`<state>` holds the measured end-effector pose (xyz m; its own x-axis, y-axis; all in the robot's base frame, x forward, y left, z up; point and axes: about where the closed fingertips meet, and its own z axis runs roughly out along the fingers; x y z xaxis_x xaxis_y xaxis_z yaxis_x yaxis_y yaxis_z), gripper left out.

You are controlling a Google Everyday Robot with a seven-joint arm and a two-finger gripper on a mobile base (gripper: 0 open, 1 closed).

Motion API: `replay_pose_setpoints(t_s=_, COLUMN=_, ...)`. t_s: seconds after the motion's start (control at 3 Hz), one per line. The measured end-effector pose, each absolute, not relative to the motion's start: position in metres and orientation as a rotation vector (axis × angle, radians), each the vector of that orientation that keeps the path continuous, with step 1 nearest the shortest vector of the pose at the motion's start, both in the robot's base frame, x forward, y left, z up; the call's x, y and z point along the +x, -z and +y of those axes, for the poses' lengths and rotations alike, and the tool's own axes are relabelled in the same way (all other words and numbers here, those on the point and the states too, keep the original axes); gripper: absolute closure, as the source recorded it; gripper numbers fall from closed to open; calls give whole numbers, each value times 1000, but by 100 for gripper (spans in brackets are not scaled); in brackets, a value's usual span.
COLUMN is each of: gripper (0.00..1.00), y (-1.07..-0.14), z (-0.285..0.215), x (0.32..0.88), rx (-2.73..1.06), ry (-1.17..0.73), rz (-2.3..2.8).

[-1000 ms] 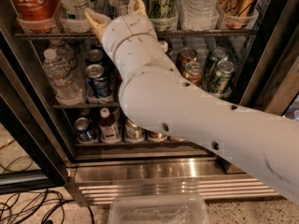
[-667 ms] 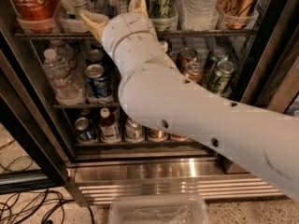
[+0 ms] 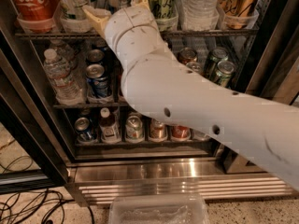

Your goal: Pick redbull can from top shelf of fridge

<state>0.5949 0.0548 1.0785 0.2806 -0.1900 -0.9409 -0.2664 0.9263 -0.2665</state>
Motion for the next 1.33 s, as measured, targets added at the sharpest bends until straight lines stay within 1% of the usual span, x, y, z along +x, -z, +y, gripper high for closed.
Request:
replay_pose_setpoints(t_s=0.67, gripper=32, y=-1075, z=39, x=605, rx=-388, ry=-24, rz=1323)
replay_pose_setpoints(t_s=1.33, gripper=33, y=-1071, z=45, x=611, rx=-381, ry=-43, rz=1340)
